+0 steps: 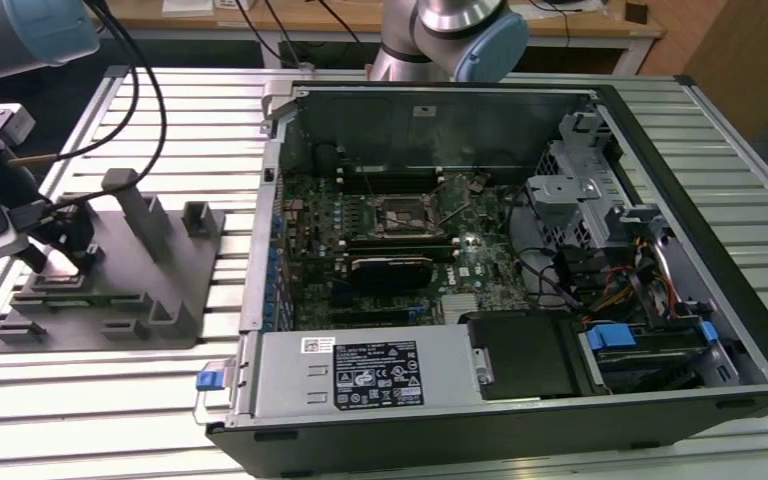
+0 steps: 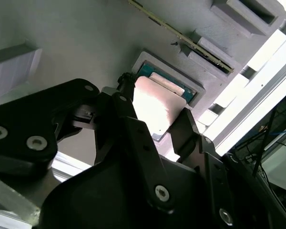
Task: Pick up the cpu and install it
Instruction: 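Pick up the cpu and move it towards the insertion slot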
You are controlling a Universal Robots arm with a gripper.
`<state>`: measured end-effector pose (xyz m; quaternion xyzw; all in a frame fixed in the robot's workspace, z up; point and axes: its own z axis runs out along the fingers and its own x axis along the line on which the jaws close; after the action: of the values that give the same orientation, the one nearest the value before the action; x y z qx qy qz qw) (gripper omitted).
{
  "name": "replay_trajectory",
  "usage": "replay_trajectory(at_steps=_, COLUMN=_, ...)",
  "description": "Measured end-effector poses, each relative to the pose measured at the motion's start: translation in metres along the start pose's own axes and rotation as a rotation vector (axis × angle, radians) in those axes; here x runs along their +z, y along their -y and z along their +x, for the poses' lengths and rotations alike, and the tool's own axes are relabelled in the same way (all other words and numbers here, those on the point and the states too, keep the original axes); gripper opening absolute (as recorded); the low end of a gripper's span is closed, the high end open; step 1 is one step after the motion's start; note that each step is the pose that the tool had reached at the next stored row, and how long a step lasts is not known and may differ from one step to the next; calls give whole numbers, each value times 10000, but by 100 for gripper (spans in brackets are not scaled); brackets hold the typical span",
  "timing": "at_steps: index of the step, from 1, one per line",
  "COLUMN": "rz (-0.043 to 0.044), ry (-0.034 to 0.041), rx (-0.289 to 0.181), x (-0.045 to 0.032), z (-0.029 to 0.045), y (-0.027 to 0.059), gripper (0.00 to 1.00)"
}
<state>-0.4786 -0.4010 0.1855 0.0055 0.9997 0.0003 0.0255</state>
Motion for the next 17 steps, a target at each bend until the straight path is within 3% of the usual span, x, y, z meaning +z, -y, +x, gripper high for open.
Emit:
replay_trajectory(at_steps=7, rz=1, ry=2, rx=-1, x=-159, z=-8, y=0, gripper=54)
replay_trajectory(at_steps=17, rz=1, ry=40, rx=0, x=-474, z=-24, y=-1, gripper=54)
